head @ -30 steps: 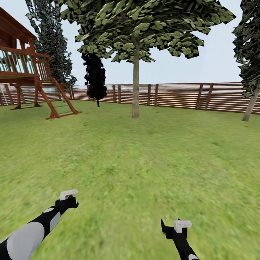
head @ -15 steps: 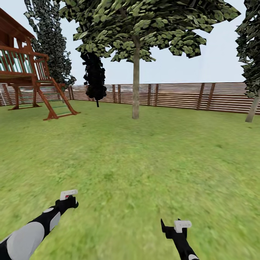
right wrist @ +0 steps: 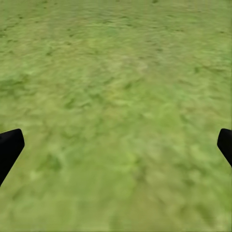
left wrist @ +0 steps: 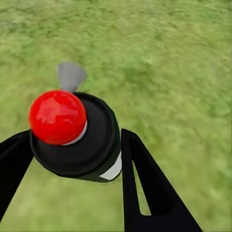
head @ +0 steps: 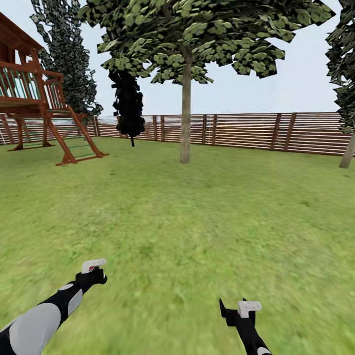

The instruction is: In the garden, pick up the pesticide atomizer on the floor and spray pesticide onto both trees until each tree trunk is fully covered.

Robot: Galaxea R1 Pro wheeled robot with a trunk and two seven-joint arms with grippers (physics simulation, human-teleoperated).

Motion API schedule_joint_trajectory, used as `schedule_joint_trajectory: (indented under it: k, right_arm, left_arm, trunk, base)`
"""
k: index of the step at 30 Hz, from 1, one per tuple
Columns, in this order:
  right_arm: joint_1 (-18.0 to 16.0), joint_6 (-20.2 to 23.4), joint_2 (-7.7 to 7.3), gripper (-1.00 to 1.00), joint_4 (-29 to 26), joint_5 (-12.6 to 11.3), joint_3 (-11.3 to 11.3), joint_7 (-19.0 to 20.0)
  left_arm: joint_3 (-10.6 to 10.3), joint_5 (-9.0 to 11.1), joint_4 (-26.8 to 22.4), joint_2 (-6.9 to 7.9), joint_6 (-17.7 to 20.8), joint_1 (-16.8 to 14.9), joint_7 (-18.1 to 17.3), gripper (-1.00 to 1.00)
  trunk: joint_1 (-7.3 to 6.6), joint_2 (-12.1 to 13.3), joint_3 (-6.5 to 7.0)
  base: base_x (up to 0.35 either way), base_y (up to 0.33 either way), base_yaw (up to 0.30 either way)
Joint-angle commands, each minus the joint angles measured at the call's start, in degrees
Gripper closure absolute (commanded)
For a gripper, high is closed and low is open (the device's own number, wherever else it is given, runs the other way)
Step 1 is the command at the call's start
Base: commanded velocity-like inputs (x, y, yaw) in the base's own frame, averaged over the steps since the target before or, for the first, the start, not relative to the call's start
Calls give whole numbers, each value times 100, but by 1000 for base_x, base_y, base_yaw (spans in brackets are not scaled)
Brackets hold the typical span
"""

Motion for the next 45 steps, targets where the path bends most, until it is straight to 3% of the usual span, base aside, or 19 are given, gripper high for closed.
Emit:
schedule_joint_trajectory:
  k: [1, 45]
  right_arm:
    - [0, 0, -2, -100, 0, 0, 0, 0]
    - [0, 0, 2, -100, -1, 0, 0, -3]
  left_arm:
    - [1, 2, -1, 0, 0, -3, 1, 100]
    - [1, 2, -1, 0, 0, 1, 1, 100]
  trunk:
    - [0, 0, 0]
    - [0, 0, 0]
  base:
    - [338, 0, 0]
    - [338, 0, 0]
